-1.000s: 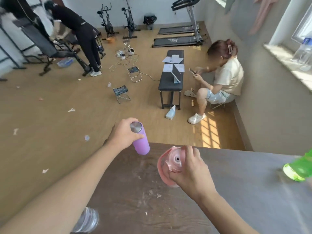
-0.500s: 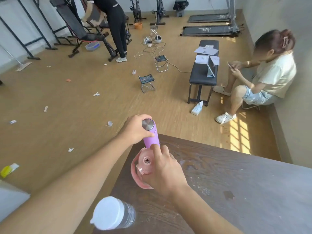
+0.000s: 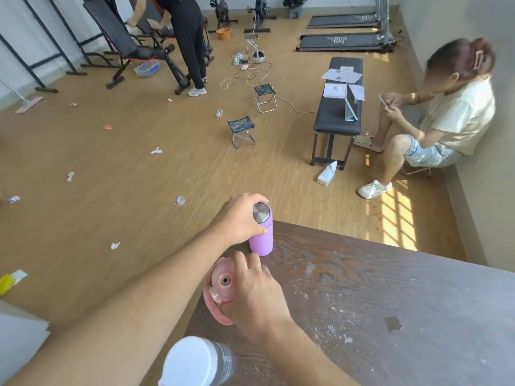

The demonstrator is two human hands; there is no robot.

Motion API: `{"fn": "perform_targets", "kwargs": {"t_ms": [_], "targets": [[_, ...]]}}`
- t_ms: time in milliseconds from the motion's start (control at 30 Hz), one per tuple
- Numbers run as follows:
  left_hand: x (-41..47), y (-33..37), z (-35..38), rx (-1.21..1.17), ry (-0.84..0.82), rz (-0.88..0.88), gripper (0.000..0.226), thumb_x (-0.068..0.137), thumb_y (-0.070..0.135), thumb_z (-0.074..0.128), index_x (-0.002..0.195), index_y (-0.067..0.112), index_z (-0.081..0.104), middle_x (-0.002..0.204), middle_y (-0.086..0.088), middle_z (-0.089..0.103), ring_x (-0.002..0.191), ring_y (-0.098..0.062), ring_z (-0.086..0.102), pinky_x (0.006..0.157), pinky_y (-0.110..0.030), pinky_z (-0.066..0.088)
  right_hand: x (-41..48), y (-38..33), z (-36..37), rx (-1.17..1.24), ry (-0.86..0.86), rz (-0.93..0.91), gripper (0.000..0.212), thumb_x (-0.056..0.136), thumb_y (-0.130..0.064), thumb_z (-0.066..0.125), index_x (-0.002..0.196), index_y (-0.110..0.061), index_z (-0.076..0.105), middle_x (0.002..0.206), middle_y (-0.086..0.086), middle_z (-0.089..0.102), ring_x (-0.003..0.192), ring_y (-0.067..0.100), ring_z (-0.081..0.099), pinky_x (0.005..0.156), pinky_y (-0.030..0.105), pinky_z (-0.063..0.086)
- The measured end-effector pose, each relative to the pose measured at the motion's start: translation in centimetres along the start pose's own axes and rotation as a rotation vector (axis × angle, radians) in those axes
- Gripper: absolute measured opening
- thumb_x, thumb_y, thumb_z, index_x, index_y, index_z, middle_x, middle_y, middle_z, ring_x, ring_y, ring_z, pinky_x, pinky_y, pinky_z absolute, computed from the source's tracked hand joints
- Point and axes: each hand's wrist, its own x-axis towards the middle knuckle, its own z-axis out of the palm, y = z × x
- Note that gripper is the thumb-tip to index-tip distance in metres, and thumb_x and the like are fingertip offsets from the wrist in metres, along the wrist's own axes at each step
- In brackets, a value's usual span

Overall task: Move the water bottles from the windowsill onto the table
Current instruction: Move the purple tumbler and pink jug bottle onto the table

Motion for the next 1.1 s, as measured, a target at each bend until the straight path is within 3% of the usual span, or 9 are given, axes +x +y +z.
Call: {"fn": "perform_targets", "kwargs": {"t_ms": [233, 433, 667, 767, 900, 1100], "targets": [[-0.3, -0.4, -0.2, 0.033, -0.016, 0.026, 0.067, 0.066, 0.017, 0.088, 0.128, 0.027, 0.064, 0.122, 0.004, 0.063, 0.112, -0.019, 0.056, 0.092, -0.035, 0.049, -0.1, -0.2, 0.6, -0.041, -0.088, 0.019, 0.052, 0.078, -0.034, 0.066, 0.118, -0.021, 0.036, 0.114, 0.004, 0.044, 0.097, 0.032, 0.055, 0.076, 0.044, 0.052], [-0.5, -0.9, -0.7, 0.061, -0.06, 0.026, 0.066, 0.068, 0.02, 0.087, 0.129, 0.028, 0.063, 0.124, 0.002, 0.062, 0.116, -0.022, 0.053, 0.095, -0.04, 0.049, 0.2, -0.7, 0.9, -0.046, -0.069, 0.038, 0.056, 0.079, -0.036, 0.07, 0.121, -0.022, 0.036, 0.117, 0.004, 0.042, 0.099, 0.031, 0.054, 0.076, 0.043, 0.052], [-1.0, -1.3, -0.5, 0.041, -0.066, 0.011, 0.07, 0.071, 0.012, 0.083, 0.134, 0.029, 0.057, 0.122, 0.002, 0.058, 0.115, -0.021, 0.053, 0.095, -0.039, 0.048, -0.5, 0.3, 1.7, 0.098, -0.031, 0.014, 0.094, 0.078, -0.046, 0.071, 0.15, -0.029, 0.014, 0.133, 0.0, 0.036, 0.115, 0.027, 0.049, 0.09, 0.042, 0.053], [-1.0, -1.1, -0.2, 0.04, -0.065, -0.009, 0.072, 0.073, 0.006, 0.076, 0.138, 0.029, 0.054, 0.124, 0.0, 0.056, 0.117, -0.022, 0.053, 0.095, -0.038, 0.047, -1.6, 1.0, 1.4, 0.165, -0.018, 0.019, 0.1, 0.081, -0.057, 0.061, 0.155, -0.026, 0.001, 0.142, -0.003, 0.029, 0.121, 0.025, 0.046, 0.097, 0.039, 0.049], [-1.0, -0.7, 0.0, 0.066, -0.103, -0.064, 0.083, 0.071, 0.008, 0.078, 0.144, 0.03, 0.046, 0.133, -0.001, 0.051, 0.124, -0.023, 0.05, 0.099, -0.038, 0.046, -3.7, 3.0, 0.4, 0.132, -0.025, -0.002, 0.112, 0.077, -0.036, 0.076, 0.155, -0.028, -0.003, 0.142, -0.004, 0.03, 0.124, 0.023, 0.044, 0.098, 0.036, 0.047], [-1.5, 3.3, -0.7, 0.139, -0.062, -0.002, 0.099, 0.072, 0.025, 0.087, 0.154, 0.023, 0.032, 0.153, 0.004, 0.034, 0.139, -0.02, 0.038, 0.109, -0.043, 0.042, -7.7, 8.0, -3.3, 0.11, 0.004, 0.062, 0.112, 0.078, -0.039, 0.079, 0.155, -0.024, -0.001, 0.145, -0.006, 0.028, 0.132, 0.018, 0.039, 0.102, 0.034, 0.045]]}}
